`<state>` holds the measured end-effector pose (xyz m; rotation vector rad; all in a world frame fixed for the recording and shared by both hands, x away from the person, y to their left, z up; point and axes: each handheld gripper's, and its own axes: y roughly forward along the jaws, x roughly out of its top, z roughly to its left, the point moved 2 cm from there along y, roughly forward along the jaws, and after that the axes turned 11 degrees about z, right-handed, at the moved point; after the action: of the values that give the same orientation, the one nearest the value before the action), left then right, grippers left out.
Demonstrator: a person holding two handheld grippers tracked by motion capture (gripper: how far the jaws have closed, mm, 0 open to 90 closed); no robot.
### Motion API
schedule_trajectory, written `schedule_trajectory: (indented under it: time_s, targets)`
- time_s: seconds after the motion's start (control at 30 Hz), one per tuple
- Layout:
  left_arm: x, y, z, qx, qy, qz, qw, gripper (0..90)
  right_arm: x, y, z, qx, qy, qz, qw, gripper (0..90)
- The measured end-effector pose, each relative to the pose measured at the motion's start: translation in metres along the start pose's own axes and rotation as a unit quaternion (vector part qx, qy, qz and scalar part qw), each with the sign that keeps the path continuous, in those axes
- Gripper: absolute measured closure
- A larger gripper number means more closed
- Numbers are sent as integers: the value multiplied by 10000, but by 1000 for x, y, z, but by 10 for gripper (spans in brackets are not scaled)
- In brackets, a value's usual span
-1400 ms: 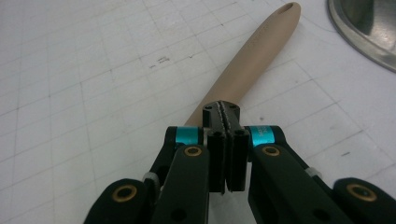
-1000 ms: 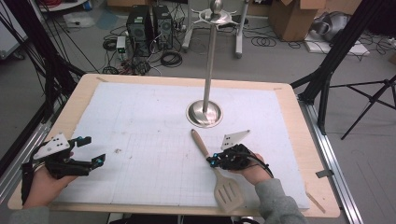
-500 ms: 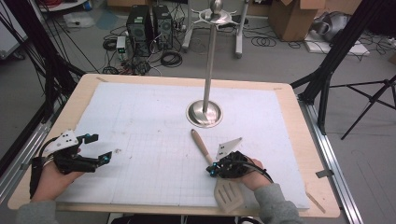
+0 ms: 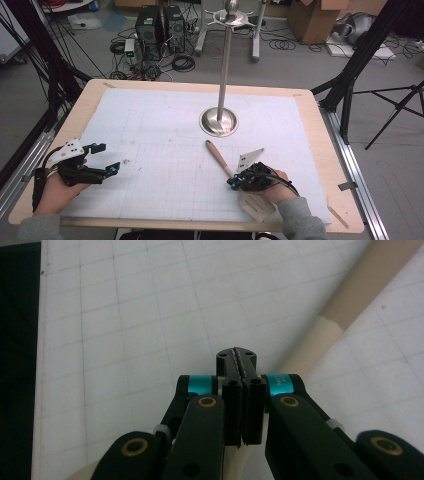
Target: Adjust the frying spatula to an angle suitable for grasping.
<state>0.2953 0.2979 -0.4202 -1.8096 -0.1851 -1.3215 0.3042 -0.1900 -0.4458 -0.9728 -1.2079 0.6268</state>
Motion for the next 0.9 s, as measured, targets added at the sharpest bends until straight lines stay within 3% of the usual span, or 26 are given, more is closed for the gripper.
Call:
schedule_trajectory:
  time_s: [0.23,0.47,0.53,0.57,0.63,0.7,0.87,0.9]
  targets:
    - [0,0,-1,2,-1,-4,10000,83,-22,-13,-9,22,79,29,10000,900]
    - [0,0,-1,14,0,19,10000,83,-23,-15,-10,-42,84,-5,10000,900]
    - [0,0,0,15,8,11,10000,83,-20,-21,-10,-105,152,-300,9994,900]
    - [0,0,0,14,6,11,10000,83,-12,-28,-12,-241,301,-575,9976,900]
    - [-1,0,0,25,-6,26,10000,83,-3,-32,-13,-466,394,-668,9959,900]
    - [-1,-1,-1,41,-14,12,10000,83,8,-31,-14,-573,512,-681,9947,900]
    - [-3,-4,0,61,-54,-18,10000,83,26,-21,-14,-744,533,-549,9943,900]
    - [-4,-6,1,84,-65,-13,9999,83,30,-17,-17,-855,637,-484,9931,900]
